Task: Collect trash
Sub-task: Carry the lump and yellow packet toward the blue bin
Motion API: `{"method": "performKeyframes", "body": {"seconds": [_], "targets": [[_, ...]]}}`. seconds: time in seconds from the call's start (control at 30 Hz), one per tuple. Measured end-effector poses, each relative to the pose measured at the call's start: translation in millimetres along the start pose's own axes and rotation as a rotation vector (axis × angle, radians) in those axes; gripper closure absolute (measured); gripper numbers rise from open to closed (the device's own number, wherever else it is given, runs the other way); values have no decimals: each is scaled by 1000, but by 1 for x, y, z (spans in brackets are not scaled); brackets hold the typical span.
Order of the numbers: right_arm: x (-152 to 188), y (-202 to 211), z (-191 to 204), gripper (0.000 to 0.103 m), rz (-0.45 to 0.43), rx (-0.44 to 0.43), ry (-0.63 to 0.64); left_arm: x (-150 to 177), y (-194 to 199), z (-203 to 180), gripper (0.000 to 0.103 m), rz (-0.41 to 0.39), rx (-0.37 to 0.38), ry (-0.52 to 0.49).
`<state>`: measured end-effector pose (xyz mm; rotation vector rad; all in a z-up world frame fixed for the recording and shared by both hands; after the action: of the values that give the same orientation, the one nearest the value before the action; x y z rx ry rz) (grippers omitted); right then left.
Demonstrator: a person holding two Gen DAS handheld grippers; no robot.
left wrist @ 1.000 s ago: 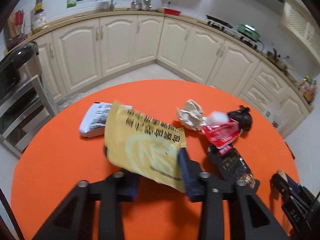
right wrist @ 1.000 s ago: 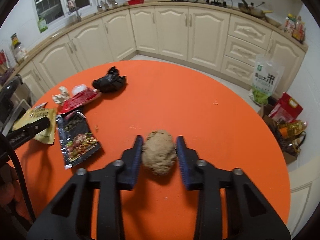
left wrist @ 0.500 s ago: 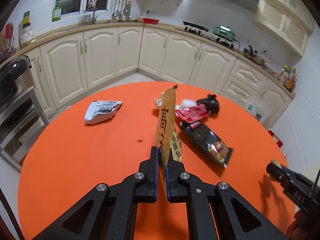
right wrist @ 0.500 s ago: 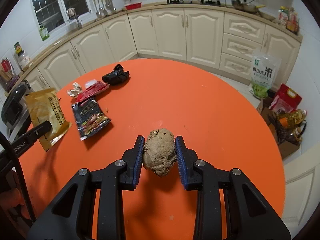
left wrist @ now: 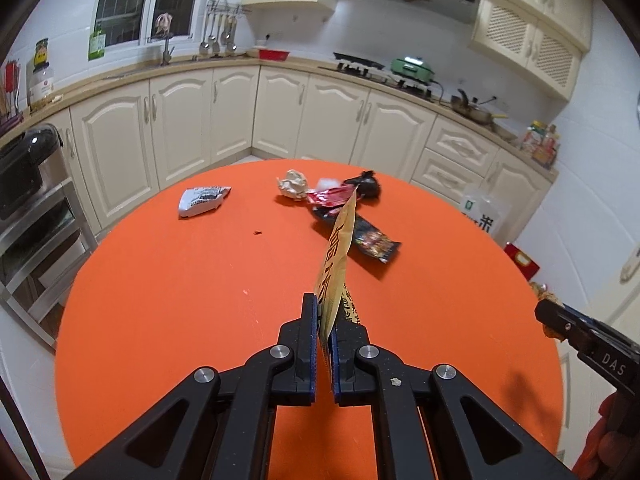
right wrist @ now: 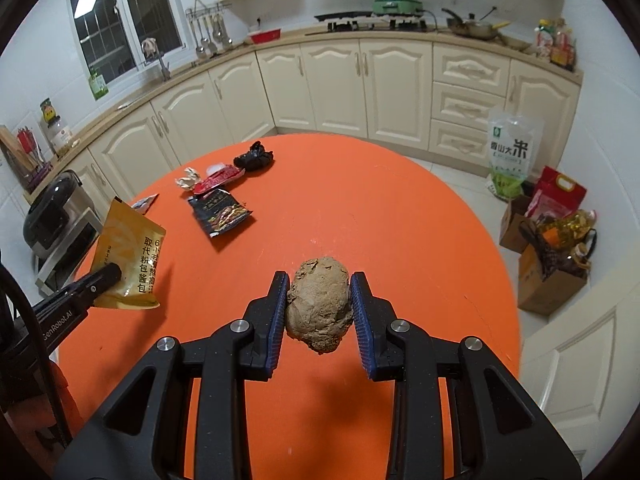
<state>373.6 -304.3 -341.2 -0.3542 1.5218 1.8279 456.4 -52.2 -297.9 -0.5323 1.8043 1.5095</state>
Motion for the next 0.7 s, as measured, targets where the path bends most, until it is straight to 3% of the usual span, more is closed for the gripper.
{"method": "performKeyframes", "body": {"seconds": [0.7], "targets": [[13,133,-35,74,-208,-56,-54,39,159,-125,102,-212,83,-167]]}}
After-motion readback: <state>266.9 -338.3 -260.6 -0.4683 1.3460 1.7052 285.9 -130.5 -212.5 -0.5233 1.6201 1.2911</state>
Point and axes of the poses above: each gripper's, at about its wrist camera, not at the fingertips, and y roughly against the way its jaws point, z to its left, x to its underside, the point moved 2 cm from there along -y, roughly the way its jaws point, and after that the axes turned 12 degrees about -y, right-handed, at the moved point
